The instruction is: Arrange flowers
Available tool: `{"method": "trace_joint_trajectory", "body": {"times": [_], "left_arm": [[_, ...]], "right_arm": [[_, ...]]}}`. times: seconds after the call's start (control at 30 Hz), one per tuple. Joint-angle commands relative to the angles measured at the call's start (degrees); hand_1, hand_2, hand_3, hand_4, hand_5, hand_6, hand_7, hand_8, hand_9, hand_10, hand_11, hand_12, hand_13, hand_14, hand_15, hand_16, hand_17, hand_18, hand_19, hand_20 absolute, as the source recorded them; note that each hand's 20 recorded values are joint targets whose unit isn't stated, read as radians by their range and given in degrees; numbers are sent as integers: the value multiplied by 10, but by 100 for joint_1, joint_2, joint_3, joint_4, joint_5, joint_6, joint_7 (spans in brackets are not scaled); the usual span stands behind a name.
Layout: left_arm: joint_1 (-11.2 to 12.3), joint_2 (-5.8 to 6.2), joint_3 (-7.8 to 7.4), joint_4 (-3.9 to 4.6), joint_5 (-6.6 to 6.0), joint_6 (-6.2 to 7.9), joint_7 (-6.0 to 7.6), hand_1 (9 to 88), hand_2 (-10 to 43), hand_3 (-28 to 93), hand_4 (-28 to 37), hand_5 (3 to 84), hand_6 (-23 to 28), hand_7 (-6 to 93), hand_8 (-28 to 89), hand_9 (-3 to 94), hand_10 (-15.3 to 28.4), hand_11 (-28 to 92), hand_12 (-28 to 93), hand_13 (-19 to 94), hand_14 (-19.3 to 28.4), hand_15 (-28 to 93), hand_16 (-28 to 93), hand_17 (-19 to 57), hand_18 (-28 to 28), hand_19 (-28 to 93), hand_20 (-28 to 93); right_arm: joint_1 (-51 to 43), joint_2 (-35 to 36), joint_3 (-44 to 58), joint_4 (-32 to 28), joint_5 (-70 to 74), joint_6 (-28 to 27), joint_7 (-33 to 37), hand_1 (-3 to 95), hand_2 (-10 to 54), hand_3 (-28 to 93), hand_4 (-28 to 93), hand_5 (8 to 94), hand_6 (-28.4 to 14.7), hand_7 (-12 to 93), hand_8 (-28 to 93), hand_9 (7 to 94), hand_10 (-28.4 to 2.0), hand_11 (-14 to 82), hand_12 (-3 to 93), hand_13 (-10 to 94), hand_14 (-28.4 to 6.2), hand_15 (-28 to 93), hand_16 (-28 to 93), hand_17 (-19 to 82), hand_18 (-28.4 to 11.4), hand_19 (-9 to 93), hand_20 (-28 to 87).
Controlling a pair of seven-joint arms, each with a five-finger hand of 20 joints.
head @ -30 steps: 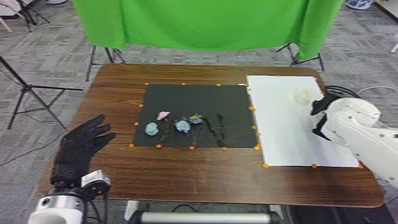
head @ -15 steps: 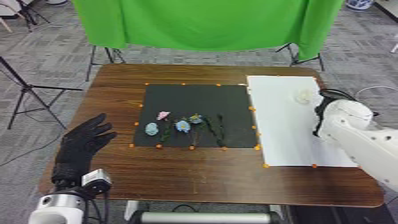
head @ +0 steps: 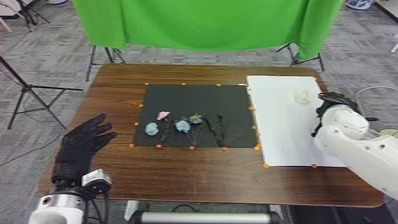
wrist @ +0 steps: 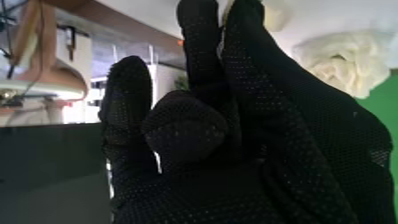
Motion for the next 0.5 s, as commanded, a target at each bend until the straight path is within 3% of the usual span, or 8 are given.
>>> {"method": "trace_joint_trajectory", "body": {"times": [0.03, 0.3, 0.5], "left_arm": [[184, 9, -20, -40, -19, 75, 31, 258, 76, 815, -179, 415, 126, 133, -92, 364, 204, 308, 82, 286, 271, 576, -116, -70, 246, 684, -79], [268, 110, -49, -78, -68, 191, 143, 259, 77, 815, -180, 416, 126, 133, -91, 364, 205, 307, 82, 286, 271, 576, -116, -70, 246, 685, -80], [298, 102, -115, -95, -41, 155, 61, 259, 77, 814, -181, 416, 126, 132, -91, 365, 205, 307, 82, 287, 271, 577, -116, -70, 246, 686, -81]], "right_arm": [[666, 49, -261, -605, -544, 322, -288, 567, -95, 820, -283, 792, -3, 356, -19, 927, -76, 137, 338, 855, -30, 789, 133, 406, -215, 932, 158], [1035, -517, -265, -1108, -797, 213, -904, 564, -95, 830, -283, 798, -5, 346, -15, 933, -76, 135, 343, 860, -29, 786, 138, 410, -217, 932, 171], [1078, -1231, -519, -1222, -1051, 80, -1361, 563, -95, 832, -283, 801, -5, 340, -12, 934, -77, 132, 346, 859, -29, 786, 142, 410, -217, 932, 176]]}}
